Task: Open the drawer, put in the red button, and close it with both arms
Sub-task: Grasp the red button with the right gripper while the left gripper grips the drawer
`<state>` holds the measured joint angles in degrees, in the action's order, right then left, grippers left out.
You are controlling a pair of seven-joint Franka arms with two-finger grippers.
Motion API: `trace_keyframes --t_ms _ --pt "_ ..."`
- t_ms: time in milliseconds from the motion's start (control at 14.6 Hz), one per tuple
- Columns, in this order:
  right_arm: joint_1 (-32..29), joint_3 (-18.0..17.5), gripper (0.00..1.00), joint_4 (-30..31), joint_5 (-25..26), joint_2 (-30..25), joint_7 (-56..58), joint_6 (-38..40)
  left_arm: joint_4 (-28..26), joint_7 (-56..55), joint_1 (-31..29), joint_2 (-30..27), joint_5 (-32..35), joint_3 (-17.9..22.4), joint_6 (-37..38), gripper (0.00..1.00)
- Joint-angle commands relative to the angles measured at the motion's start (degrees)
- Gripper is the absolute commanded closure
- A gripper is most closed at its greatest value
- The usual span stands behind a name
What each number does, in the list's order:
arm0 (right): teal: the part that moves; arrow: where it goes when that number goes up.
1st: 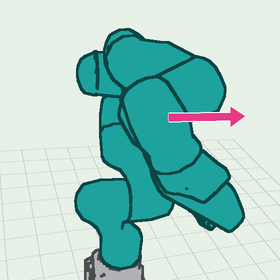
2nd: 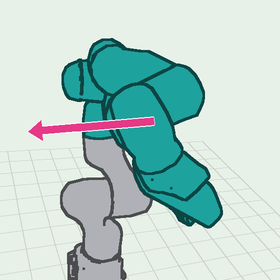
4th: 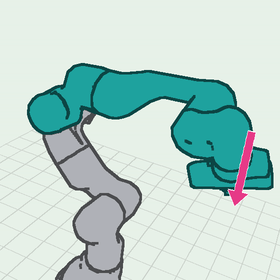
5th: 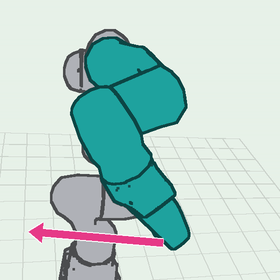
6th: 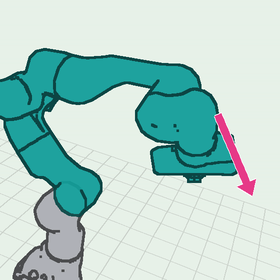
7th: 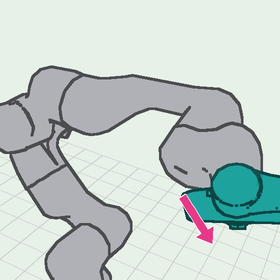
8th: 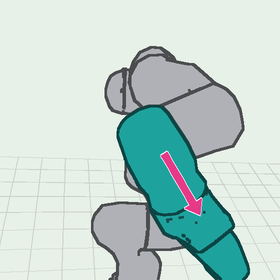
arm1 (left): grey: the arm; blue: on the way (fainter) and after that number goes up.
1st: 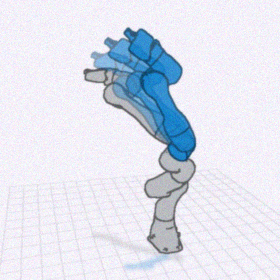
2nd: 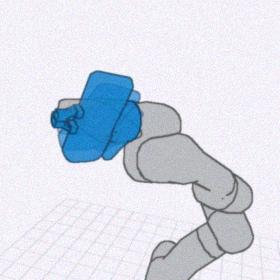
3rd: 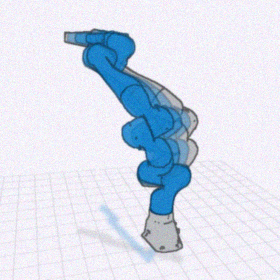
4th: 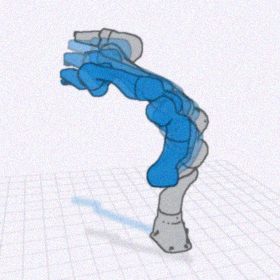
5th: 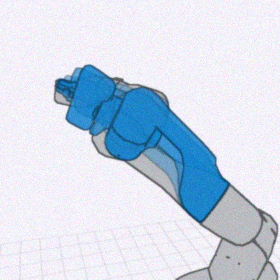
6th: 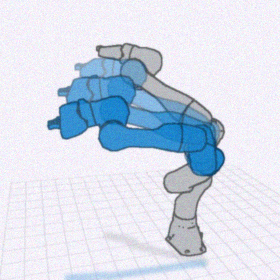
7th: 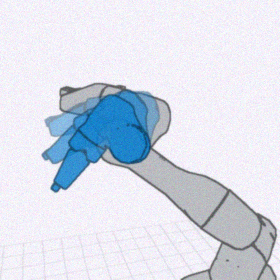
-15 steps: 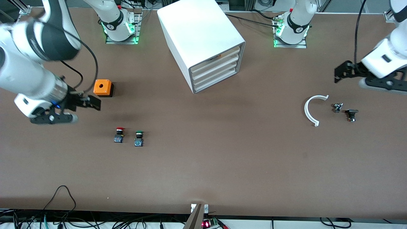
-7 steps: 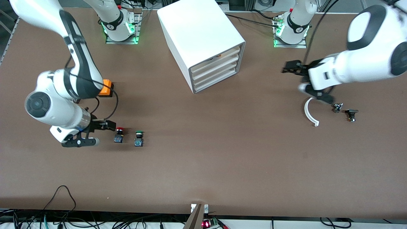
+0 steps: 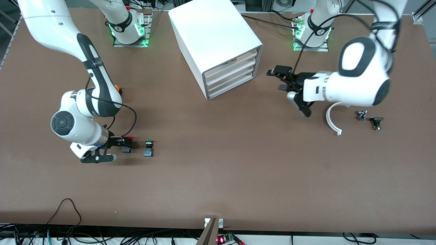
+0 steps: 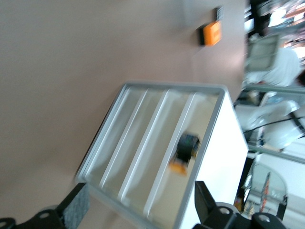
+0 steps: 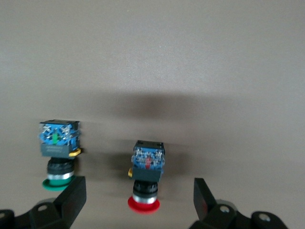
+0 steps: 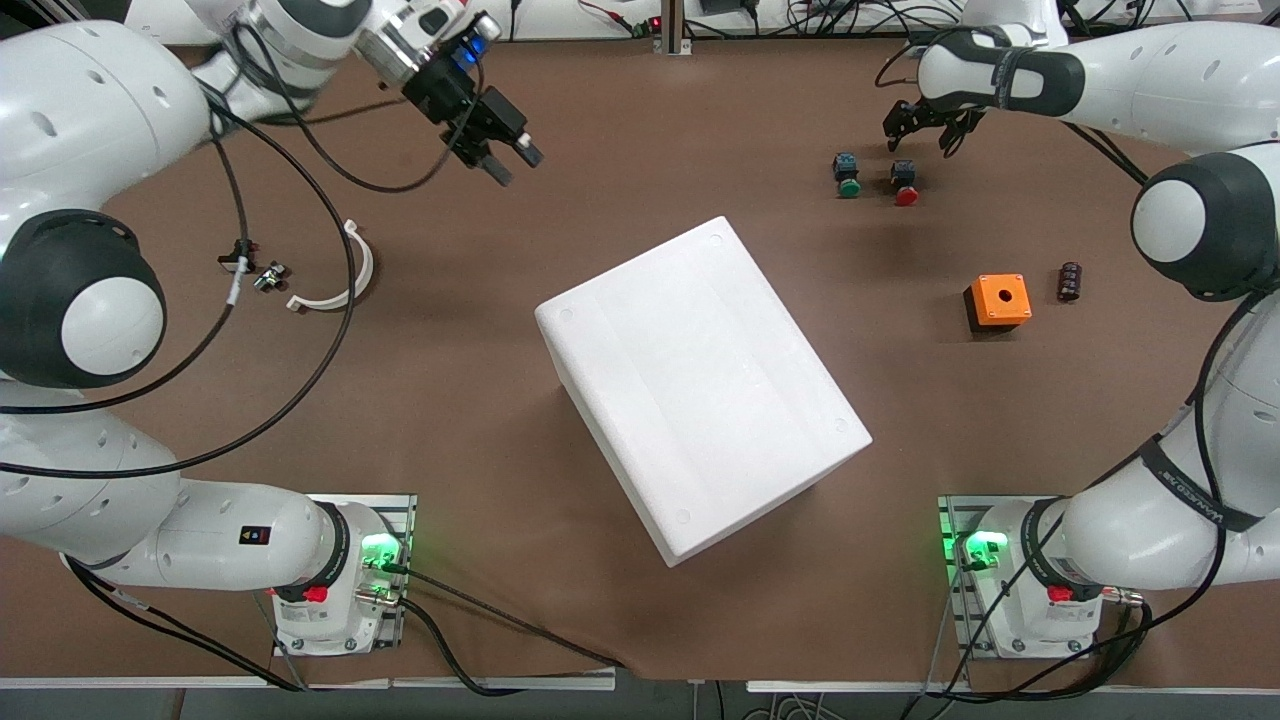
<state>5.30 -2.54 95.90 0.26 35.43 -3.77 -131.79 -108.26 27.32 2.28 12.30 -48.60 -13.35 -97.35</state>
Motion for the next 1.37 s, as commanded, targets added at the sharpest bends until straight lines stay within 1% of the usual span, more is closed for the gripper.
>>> trace_keyframes --t_ms 0,137,275,343,412,480,686,824,961,1098,1304 --pt "-0.1 0.1 0.0 2.4 0.0 0.7 1.0 -4.3 -6.9 6.6 -0.3 -1.2 -8.1 -3.7 -7.1 0.17" --pt "-0.1 0.1 0.0 3.1 0.0 1.2 1.0 -5.2 -9.6 9.3 -0.3 -1.1 -10.7 -3.9 -7.8 0.28" --pt "-0.1 0.1 0.01 3.2 0.0 1.9 1.0 -6.0 -14.6 15.4 -0.3 -1.0 -14.1 -3.9 -10.6 0.31" --pt "-0.1 0.1 0.01 3.2 0.0 2.2 1.0 -6.6 -16.3 17.7 -0.2 -0.9 -14.9 -4.0 -11.8 0.34" --pt "-0.2 0.1 0.02 3.2 -0.1 2.6 1.0 -6.9 -17.6 18.5 0.2 -0.8 -16.6 -4.4 -12.2 0.35" --pt "-0.2 0.1 0.07 3.2 0.0 2.7 1.0 -6.9 -18.6 18.8 0.3 -0.8 -18.3 -4.8 -12.2 0.35" --pt "-0.1 0.1 0.31 3.2 -0.1 2.7 0.9 -6.8 -20.1 23.9 0.4 1.7 -21.2 -5.6 -12.4 0.37" --pt "0.0 0.1 0.49 3.2 -0.1 2.7 0.9 -6.8 -20.1 26.6 0.2 3.8 -21.2 -5.6 -12.5 0.38" --pt "0.0 0.1 0.64 3.2 0.0 2.7 0.9 -6.8 -20.7 26.6 0.4 4.1 -21.4 -5.6 -12.5 0.38" --pt "0.0 0.1 0.78 3.2 0.0 2.7 0.9 -6.8 -21.4 27.7 0.4 5.1 -21.7 -5.8 -12.6 0.38" --pt "-0.1 0.1 0.95 3.2 -0.1 2.6 0.9 -6.7 -21.6 29.5 1.5 5.5 -22.9 -5.9 -12.6 0.4"
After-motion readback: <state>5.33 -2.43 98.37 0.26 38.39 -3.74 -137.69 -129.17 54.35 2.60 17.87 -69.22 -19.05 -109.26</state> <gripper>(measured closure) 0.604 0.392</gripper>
